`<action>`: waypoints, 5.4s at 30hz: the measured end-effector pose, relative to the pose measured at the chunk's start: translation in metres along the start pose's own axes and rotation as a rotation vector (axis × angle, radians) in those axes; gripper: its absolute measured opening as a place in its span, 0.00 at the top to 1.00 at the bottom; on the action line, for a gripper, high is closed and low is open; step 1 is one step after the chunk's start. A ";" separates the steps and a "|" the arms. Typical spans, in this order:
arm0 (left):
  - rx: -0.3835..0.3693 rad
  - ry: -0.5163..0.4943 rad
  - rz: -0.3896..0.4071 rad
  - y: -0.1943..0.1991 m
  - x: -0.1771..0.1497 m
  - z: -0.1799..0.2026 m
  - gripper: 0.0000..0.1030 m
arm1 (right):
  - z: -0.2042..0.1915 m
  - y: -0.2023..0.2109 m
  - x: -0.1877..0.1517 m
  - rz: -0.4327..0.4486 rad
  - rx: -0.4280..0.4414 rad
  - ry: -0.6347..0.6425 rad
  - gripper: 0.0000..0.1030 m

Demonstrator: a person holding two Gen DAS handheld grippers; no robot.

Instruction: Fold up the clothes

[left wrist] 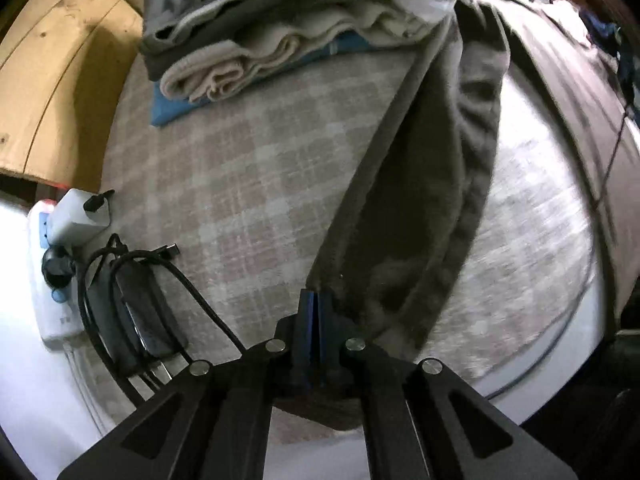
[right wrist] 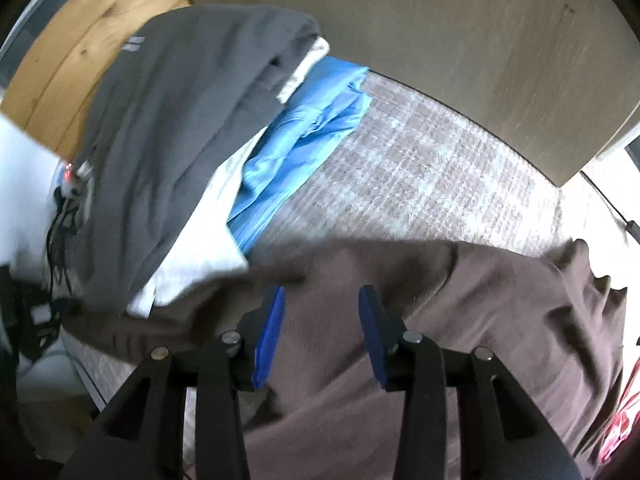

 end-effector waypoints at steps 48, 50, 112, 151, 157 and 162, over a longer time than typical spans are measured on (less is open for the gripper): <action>-0.115 -0.001 0.323 0.151 -0.036 0.103 0.99 | 0.013 0.010 0.000 -0.137 0.238 -0.294 0.97; -0.096 -0.022 0.331 0.156 -0.040 0.124 0.99 | 0.022 0.024 -0.012 -0.099 0.304 -0.296 0.97; -0.101 -0.147 0.222 0.022 0.224 0.203 0.78 | 0.129 -0.017 -0.088 0.081 0.166 -0.074 0.64; -0.113 0.096 0.344 0.058 0.251 0.144 0.97 | 0.161 -0.014 -0.046 0.143 0.207 0.021 0.96; -0.204 -0.063 0.298 0.039 0.291 0.210 0.91 | 0.147 -0.047 -0.023 0.109 0.124 0.086 1.00; -0.172 0.013 0.230 -0.001 0.301 0.194 0.91 | 0.160 -0.025 -0.018 0.174 0.123 0.038 0.95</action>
Point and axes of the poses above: each gripper's, at about its wrist camera, not at the fingertips, and y roughly against the way its jaws point, z to its right, x to its top, the point moved 5 cm from there along -y, roughly the way its jaws point, and after that the axes turned 11 degrees about -z, right-handed, at the moved point
